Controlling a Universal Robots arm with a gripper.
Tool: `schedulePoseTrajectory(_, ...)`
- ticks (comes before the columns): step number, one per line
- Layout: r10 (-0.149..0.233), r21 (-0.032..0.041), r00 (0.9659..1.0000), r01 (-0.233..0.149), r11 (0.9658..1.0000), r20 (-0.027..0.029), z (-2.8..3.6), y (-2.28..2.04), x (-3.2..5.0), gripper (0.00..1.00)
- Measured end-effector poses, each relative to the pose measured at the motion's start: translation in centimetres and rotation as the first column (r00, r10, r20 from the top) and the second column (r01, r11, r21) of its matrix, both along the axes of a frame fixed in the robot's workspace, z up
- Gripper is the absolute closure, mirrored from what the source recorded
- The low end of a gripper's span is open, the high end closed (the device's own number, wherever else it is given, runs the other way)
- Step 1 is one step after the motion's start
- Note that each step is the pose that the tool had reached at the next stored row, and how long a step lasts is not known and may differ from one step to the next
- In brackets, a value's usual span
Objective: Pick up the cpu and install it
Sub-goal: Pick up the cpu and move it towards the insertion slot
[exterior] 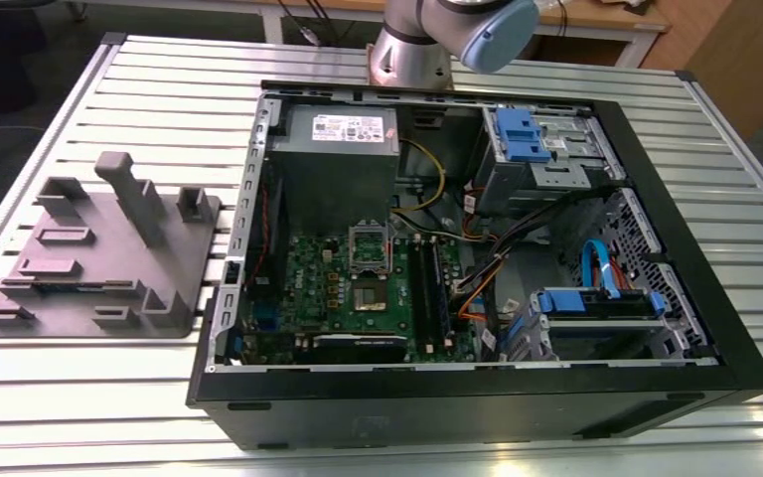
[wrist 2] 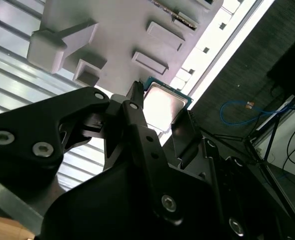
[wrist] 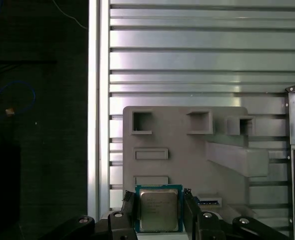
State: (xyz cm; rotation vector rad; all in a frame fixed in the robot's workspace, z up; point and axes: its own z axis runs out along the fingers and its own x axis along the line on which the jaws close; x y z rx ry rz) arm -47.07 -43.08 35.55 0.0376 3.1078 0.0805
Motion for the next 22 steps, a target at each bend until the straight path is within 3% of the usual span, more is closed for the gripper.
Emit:
schedulePoseTrajectory(6,0.0,0.0,1.0,0.0,1.0,0.0,0.03,0.0,0.0,0.53)
schedulePoseTrajectory(13,0.0,-0.0001,1.0,0.0,1.0,-0.0002,0.92,0.0,0.0,0.53)
schedulePoseTrajectory(22,0.0,-0.0001,1.0,0.0,1.0,-0.0002,0.98,0.0,0.0,0.53)
